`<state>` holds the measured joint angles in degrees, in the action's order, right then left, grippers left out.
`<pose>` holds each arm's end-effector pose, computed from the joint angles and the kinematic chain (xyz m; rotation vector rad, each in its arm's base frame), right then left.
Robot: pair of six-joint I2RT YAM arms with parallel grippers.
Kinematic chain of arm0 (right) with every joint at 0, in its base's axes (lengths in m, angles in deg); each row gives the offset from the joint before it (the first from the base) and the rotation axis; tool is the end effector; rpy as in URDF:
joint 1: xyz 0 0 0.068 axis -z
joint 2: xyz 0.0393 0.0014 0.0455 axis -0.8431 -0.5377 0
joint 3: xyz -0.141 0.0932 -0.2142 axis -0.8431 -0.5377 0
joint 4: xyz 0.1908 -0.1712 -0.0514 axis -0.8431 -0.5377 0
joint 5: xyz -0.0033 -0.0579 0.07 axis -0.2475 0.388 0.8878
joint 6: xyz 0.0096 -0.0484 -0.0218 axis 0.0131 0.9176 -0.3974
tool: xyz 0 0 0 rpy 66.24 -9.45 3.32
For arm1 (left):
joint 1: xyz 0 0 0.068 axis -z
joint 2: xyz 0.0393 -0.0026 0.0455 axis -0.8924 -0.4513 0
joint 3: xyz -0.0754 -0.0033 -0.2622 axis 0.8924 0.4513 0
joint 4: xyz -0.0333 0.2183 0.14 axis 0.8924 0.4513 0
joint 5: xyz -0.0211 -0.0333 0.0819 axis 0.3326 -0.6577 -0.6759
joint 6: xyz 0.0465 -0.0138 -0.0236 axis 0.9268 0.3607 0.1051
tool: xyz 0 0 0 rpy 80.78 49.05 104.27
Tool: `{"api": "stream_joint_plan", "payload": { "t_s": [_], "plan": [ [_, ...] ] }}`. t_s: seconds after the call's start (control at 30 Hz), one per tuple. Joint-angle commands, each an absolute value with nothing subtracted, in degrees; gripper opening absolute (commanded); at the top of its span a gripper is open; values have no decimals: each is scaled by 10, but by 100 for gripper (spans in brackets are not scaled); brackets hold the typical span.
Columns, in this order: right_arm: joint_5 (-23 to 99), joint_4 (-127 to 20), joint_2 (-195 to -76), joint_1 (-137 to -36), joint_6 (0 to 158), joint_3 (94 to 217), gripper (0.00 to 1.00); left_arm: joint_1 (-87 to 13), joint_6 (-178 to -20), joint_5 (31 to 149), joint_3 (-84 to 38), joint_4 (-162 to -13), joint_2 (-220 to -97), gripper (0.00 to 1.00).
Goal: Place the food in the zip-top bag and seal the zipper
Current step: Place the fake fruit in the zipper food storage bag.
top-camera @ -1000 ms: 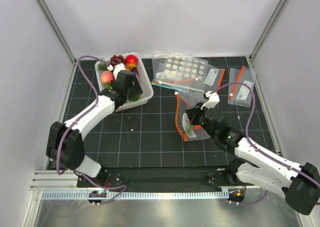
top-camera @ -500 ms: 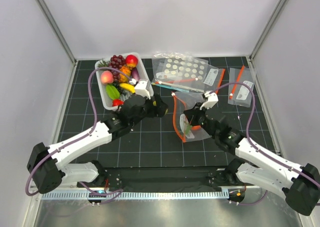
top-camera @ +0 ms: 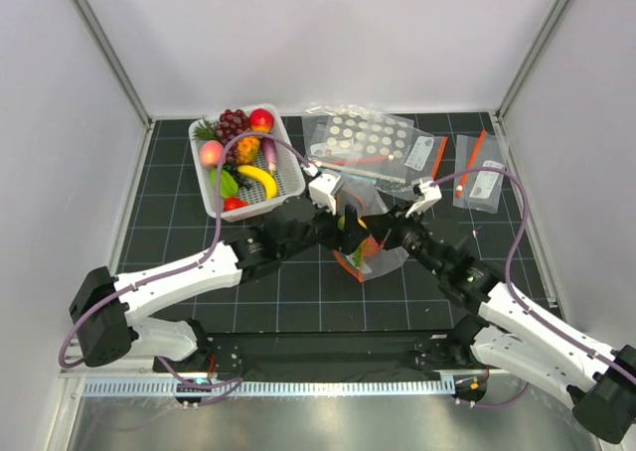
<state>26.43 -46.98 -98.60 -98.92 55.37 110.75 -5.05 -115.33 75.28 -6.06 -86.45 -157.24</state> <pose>0.1455 0.1254 0.2857 -0.1206 1.7749 0.8663 0.1635 -0.2552 0.3133 0.4404 1.9261 -0.9064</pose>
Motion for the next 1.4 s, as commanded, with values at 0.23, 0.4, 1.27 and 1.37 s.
{"api": "stream_joint_plan", "payload": {
  "t_s": [0.23,0.4,1.27,1.37],
  "plan": [
    [281,-399,-897,-994,552,1087,1,-57,-1139,659,-142,-835,-1669,38],
    [284,-400,-903,-994,552,1089,1,-59,-1142,671,-157,-830,-1688,40],
    [133,-505,-956,-994,543,1125,1,-148,-1201,620,-122,-743,-1559,100],
    [133,-505,-961,-994,544,1127,1,-205,-1237,640,-124,-717,-1578,100]
  ]
}}
